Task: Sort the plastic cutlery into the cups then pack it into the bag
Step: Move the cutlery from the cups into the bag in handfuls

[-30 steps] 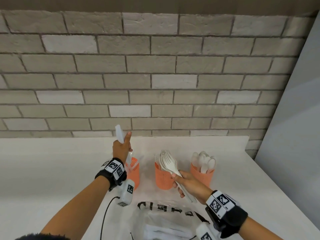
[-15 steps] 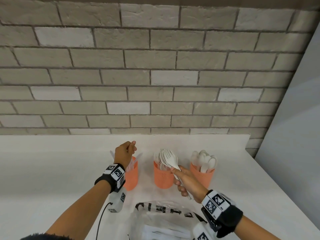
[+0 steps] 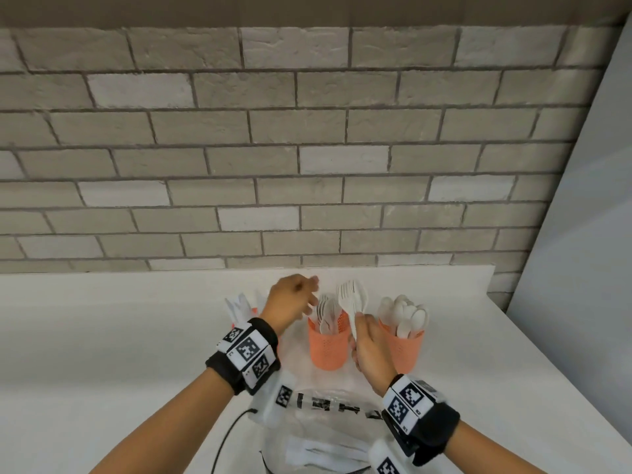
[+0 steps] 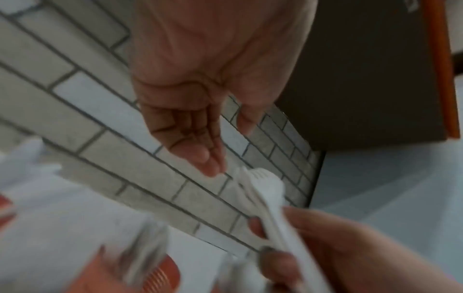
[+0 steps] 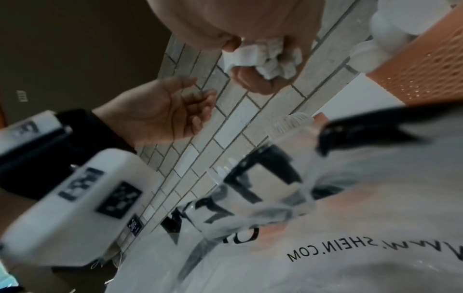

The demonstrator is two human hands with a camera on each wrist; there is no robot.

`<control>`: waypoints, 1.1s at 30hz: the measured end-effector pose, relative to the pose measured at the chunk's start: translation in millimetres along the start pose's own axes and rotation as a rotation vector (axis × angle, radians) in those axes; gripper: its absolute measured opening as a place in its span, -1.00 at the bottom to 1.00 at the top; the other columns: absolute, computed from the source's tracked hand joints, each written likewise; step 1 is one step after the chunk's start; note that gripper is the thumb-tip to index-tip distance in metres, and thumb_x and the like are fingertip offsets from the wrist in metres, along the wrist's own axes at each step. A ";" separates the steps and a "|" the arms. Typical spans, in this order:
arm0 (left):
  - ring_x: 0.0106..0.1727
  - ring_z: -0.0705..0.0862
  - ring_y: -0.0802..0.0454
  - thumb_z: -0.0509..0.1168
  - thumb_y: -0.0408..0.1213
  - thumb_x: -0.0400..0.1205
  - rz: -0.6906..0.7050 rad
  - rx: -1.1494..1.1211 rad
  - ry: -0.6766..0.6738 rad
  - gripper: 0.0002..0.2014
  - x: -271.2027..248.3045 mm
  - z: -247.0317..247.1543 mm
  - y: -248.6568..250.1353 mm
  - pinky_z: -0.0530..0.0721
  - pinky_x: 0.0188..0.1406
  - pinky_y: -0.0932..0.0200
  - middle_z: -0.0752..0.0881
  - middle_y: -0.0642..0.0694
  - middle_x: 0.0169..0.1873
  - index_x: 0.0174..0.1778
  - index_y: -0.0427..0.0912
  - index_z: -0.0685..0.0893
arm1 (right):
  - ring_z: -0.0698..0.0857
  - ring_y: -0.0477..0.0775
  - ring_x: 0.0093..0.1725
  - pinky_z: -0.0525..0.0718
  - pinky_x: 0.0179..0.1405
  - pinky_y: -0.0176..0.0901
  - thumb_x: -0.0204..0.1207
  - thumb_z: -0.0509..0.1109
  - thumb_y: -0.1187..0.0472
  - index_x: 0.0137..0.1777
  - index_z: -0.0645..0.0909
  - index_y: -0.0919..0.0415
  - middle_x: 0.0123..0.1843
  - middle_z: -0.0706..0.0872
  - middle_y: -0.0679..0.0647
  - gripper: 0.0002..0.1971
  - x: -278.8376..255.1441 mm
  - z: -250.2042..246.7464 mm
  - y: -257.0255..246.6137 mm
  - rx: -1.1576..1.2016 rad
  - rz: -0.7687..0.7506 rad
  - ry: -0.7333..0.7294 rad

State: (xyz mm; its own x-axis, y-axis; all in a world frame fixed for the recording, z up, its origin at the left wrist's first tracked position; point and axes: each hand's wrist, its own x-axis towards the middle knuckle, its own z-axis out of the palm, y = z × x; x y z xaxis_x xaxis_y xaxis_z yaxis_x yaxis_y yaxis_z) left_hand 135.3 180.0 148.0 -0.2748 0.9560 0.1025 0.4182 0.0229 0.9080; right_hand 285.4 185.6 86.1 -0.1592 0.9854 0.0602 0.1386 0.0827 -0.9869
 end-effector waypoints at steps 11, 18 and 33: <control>-0.36 0.72 -0.12 0.34 -0.08 0.59 -0.054 -0.044 0.005 -0.71 -38.6 54.3 7.8 0.77 -0.36 0.08 0.69 -0.19 -0.33 -0.27 -0.24 0.55 | 0.57 0.05 -0.31 0.52 -0.27 0.00 0.71 -0.01 0.14 0.05 0.37 0.25 -0.33 0.55 -0.02 -0.80 -24.5 7.5 -7.8 -0.233 -0.166 0.044; -0.13 0.64 -0.10 0.19 -0.19 0.67 -0.039 -0.057 0.051 -0.83 -55.4 67.8 13.5 0.69 0.06 -0.08 0.63 -0.11 -0.25 -0.07 -0.25 0.52 | 0.63 0.12 -0.19 0.60 -0.08 0.10 0.72 -0.03 0.14 0.05 0.44 0.28 -0.30 0.59 -0.03 -0.73 -36.2 -0.3 -10.0 -0.155 -0.150 0.101; 0.17 0.65 -0.21 0.06 -0.28 0.69 -0.104 -0.066 0.080 -0.62 -67.1 81.4 24.4 0.59 0.09 0.08 0.67 -0.32 0.16 0.40 -0.35 0.41 | 0.55 -0.01 -0.29 0.50 -0.22 -0.09 0.71 -0.01 0.17 0.02 0.43 0.21 -0.30 0.57 -0.01 -0.79 -48.3 -9.6 -9.8 -0.133 -0.117 0.074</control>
State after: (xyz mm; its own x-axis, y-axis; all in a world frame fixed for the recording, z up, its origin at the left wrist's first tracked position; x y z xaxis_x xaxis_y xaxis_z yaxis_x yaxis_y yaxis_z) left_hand 234.4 140.2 130.2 -0.3829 0.9231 0.0363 0.3268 0.0985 0.9400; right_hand 301.1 138.6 94.4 -0.1104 0.9757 0.1893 0.2525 0.2117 -0.9441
